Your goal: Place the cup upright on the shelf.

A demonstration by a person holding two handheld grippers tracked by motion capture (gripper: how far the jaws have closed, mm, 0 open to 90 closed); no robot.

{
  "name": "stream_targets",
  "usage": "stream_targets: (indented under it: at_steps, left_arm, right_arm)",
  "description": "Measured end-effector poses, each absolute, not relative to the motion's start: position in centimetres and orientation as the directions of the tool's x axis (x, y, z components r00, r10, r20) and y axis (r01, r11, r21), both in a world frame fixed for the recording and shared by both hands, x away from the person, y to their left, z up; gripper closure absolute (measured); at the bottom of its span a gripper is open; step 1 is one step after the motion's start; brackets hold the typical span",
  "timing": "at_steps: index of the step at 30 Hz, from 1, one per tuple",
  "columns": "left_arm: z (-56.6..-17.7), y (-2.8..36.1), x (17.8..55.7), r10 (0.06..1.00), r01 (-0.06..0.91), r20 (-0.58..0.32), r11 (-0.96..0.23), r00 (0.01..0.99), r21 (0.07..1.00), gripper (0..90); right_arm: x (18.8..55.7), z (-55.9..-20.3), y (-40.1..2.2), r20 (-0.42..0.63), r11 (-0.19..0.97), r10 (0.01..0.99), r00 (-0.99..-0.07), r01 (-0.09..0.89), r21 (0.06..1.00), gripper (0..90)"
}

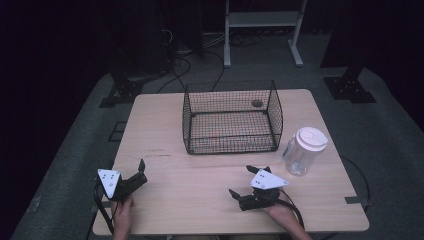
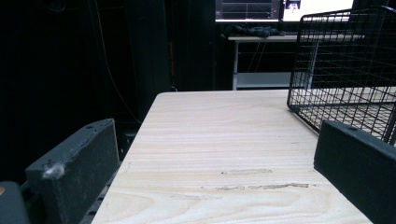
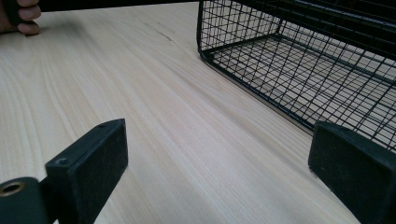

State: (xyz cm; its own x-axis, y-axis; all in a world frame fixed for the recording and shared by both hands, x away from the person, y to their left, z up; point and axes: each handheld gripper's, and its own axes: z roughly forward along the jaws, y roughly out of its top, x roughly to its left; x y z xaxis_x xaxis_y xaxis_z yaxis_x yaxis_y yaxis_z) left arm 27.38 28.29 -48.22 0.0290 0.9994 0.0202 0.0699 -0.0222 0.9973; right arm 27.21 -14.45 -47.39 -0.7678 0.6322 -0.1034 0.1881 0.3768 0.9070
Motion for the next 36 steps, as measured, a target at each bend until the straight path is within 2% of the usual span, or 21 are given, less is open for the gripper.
stream_targets:
  at_steps: [19,36]
  left_arm:
    - [-48.2,28.3,27.4,0.999,0.067,0.018,-0.02,0.03,0.998,0.0]
    - [-48.2,28.3,27.4,0.999,0.068,0.021,-0.022,0.027,0.997,0.0]
  right_arm:
    - [25.2,-45.4,-18.6,-0.16,0.387,0.673,-0.722,0.159,0.908,4.0]
    - [23.4,-44.6,-23.1,-0.185,0.363,0.753,-0.632,0.164,0.917,3.0]
